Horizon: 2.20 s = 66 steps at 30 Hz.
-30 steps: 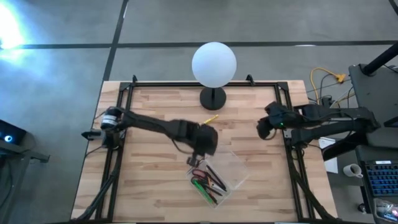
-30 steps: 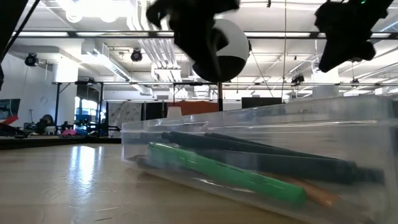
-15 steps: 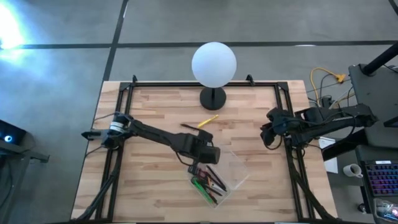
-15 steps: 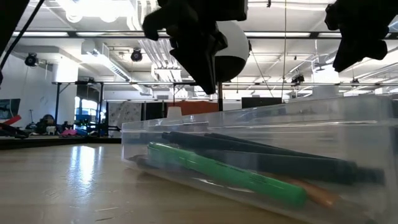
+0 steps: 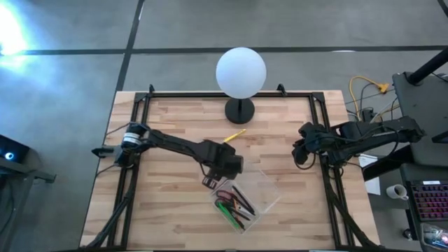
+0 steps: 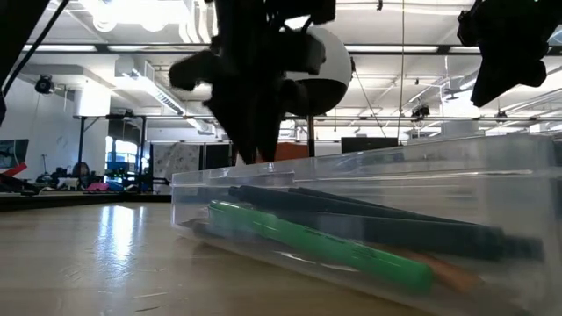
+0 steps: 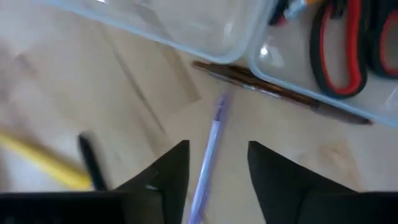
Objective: Pick & place school supplies into a supply box
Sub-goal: Put the purple pen into the supply box
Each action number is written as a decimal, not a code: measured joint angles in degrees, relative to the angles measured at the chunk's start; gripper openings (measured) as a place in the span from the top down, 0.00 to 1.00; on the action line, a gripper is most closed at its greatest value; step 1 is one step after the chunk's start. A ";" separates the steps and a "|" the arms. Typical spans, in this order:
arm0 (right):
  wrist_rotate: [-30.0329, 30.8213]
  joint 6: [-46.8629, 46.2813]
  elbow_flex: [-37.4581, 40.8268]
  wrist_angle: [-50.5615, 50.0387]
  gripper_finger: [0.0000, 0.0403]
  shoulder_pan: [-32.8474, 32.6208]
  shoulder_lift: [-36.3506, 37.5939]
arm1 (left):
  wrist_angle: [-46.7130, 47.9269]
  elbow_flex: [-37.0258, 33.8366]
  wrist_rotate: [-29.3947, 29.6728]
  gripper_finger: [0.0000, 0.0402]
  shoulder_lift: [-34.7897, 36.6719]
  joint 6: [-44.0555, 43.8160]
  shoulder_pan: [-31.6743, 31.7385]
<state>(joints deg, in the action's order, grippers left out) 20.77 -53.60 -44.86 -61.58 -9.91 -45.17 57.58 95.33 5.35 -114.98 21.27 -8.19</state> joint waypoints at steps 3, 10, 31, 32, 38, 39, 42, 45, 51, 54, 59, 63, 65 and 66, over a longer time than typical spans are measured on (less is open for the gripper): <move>0.07 -0.01 0.10 0.02 0.83 0.00 0.02 | -3.24 -4.05 -0.24 0.59 -0.01 3.24 0.43; 0.26 -0.41 0.11 0.06 0.83 0.04 0.02 | -9.33 -11.74 -0.14 0.58 -0.02 3.71 3.44; 2.27 -4.94 0.11 0.08 0.83 0.04 -0.04 | -18.10 -21.86 -6.06 0.97 0.28 8.84 8.38; 2.37 -4.93 0.11 0.06 0.83 0.07 -0.04 | -17.76 -21.70 -5.93 0.97 0.26 7.80 8.30; 2.83 -4.90 0.11 0.04 0.83 0.06 -0.04 | -13.60 -17.08 -5.67 0.97 0.78 -0.59 8.24; 2.94 -4.86 0.11 0.04 0.83 0.06 -0.03 | -12.45 -15.93 -5.62 0.97 0.81 -1.92 8.24; 3.18 -4.73 0.13 0.04 0.83 0.04 -0.04 | -8.83 -12.34 -4.06 0.98 0.76 -4.45 8.33; 3.30 -4.72 0.13 0.04 0.83 0.06 -0.04 | -3.79 -9.02 -1.36 0.98 1.77 -5.52 8.35; 3.33 -4.44 0.13 -0.02 0.83 0.06 0.00 | 1.01 -1.17 -1.94 0.98 3.26 -8.27 7.13; 3.37 -3.39 0.15 -0.50 0.83 0.04 0.00 | 0.83 4.42 -5.97 0.98 3.71 -8.30 4.64; 3.37 -2.78 0.15 -1.74 0.83 0.04 0.02 | -2.90 9.73 -8.78 0.98 2.24 -10.50 -1.43; 3.29 -2.75 0.20 -2.25 0.83 0.04 0.04 | -6.51 10.73 -10.65 0.98 -0.66 -13.83 -6.42; 3.21 -2.75 0.20 -2.36 0.83 0.04 0.04 | -8.54 10.24 -10.67 0.98 -2.45 -13.88 -8.81; 3.15 -2.75 0.20 -2.49 0.83 0.04 0.04 | -9.24 10.16 -10.67 0.98 -3.30 -13.88 -9.72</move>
<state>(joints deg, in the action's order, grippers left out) 23.92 -56.36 -44.66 -64.07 -9.87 -45.12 48.34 105.49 -5.32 -118.28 7.40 -17.91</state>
